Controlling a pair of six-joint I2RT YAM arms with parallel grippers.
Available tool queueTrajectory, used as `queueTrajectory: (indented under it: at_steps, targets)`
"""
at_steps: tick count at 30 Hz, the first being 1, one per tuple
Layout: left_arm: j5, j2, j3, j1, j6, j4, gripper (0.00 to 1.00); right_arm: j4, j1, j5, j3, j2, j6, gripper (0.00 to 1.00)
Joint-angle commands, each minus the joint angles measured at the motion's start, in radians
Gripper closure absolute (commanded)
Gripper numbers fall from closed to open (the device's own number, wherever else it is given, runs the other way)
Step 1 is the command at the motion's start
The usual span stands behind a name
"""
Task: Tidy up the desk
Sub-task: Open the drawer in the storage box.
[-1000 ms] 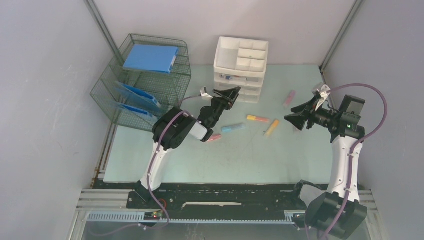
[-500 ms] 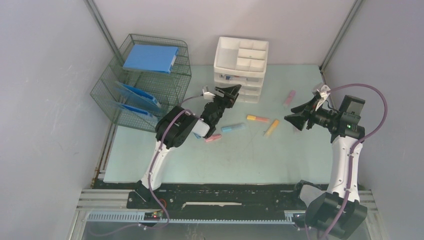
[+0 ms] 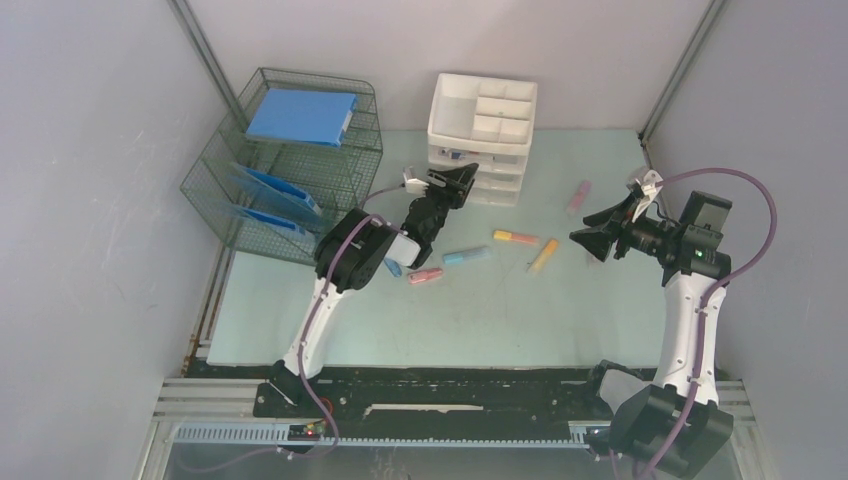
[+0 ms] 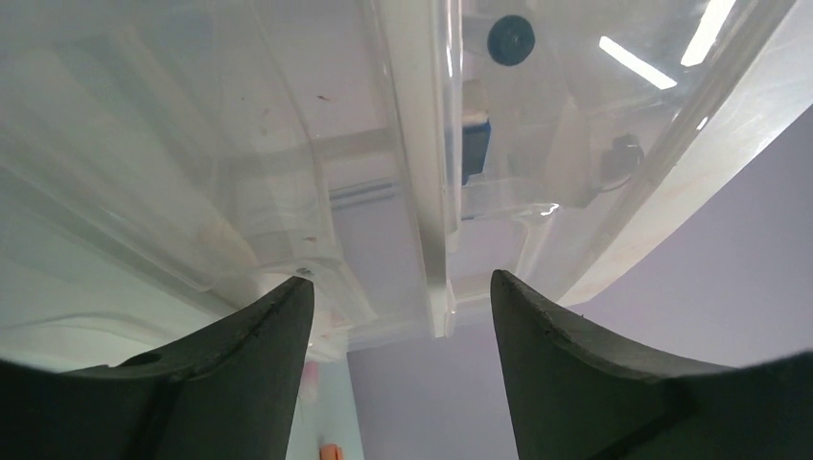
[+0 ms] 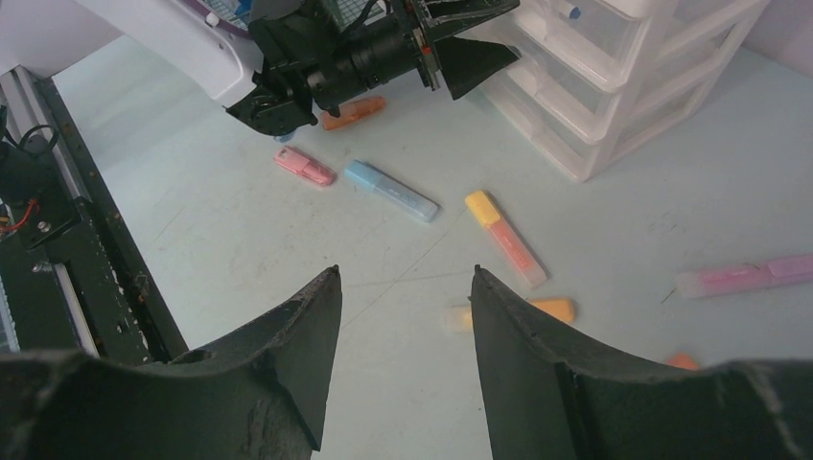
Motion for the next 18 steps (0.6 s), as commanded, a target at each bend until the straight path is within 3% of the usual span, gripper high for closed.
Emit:
queueTrajectory:
  at_steps: [1, 7, 18]
  targets:
    - [-0.008, 0.036, 0.046, 0.010, 0.012, 0.103, 0.31, -0.007, -0.005, -0.029, 0.025, -0.024, -0.022, 0.40]
    - [0.048, 0.045, 0.066, 0.015, 0.033, 0.152, 0.38, -0.007, -0.007, -0.030, 0.025, -0.024, -0.023, 0.40]
    - [0.075, -0.014, -0.052, 0.010, 0.060, 0.239, 0.40, -0.009, -0.008, -0.033, 0.025, -0.025, -0.022, 0.40]
